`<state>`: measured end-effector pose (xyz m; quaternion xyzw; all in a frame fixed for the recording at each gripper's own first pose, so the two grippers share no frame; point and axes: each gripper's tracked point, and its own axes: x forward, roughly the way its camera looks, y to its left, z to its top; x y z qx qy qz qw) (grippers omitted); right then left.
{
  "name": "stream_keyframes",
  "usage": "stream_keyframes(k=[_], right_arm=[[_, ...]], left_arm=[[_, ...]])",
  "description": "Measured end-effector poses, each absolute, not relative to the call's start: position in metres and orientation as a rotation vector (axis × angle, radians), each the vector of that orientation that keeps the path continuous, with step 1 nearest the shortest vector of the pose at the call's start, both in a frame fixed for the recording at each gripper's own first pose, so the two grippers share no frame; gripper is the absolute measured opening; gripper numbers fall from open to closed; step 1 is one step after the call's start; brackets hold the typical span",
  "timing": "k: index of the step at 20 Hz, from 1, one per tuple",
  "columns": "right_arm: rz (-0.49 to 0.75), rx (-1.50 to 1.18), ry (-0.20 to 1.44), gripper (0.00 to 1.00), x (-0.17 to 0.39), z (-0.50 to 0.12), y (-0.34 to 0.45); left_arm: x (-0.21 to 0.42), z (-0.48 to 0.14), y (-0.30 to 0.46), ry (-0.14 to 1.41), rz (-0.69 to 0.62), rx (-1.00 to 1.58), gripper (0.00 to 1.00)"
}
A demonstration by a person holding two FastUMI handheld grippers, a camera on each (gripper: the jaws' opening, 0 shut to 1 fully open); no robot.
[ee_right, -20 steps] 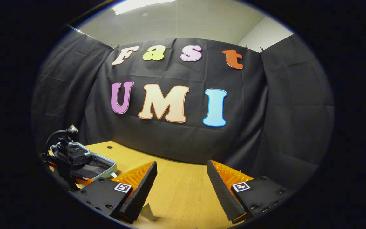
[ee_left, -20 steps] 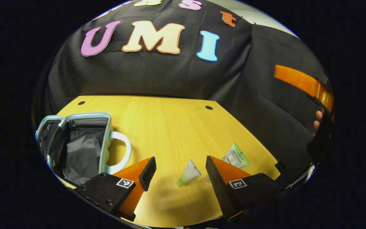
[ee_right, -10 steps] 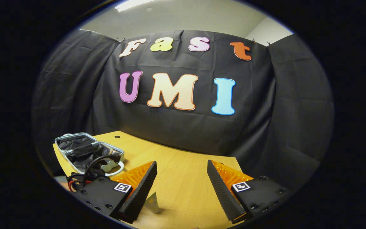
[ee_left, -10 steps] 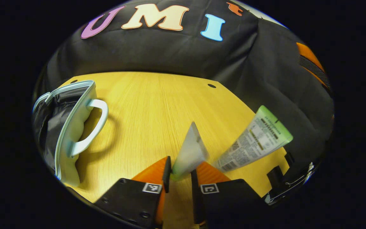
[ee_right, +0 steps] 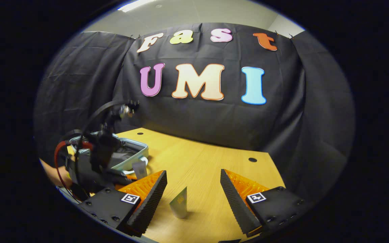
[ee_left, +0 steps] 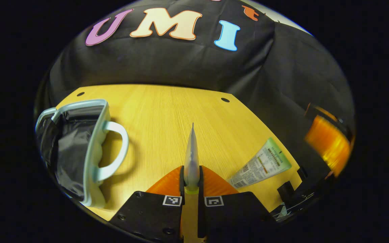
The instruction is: First open the suitcase, pack the skin care products into it, and then close the suitcase.
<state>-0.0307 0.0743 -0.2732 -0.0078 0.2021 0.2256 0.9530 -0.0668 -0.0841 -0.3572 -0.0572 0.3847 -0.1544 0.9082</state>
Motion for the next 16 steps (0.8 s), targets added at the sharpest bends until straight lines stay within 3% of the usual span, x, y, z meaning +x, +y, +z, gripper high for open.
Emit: stream_keyframes(k=[6,11,15,16], right_arm=[[0.452,0.035,0.529,0.99,-0.041,-0.337,0.088],[0.452,0.033,0.681,0.99,-0.052,-0.410,0.097],[0.454,0.076,0.788,0.82,-0.056,-0.442,0.106],[0.459,0.087,0.798,0.67,-0.061,-0.444,0.105]], left_arm=[[-0.064,-0.289,-0.057,0.729,-0.278,-0.066,0.10],[-0.077,-0.268,-0.029,0.740,-0.214,-0.065,0.10],[-0.091,-0.268,-0.003,0.766,-0.156,-0.067,0.10],[-0.093,-0.270,0.004,0.775,-0.142,-0.062,0.10]])
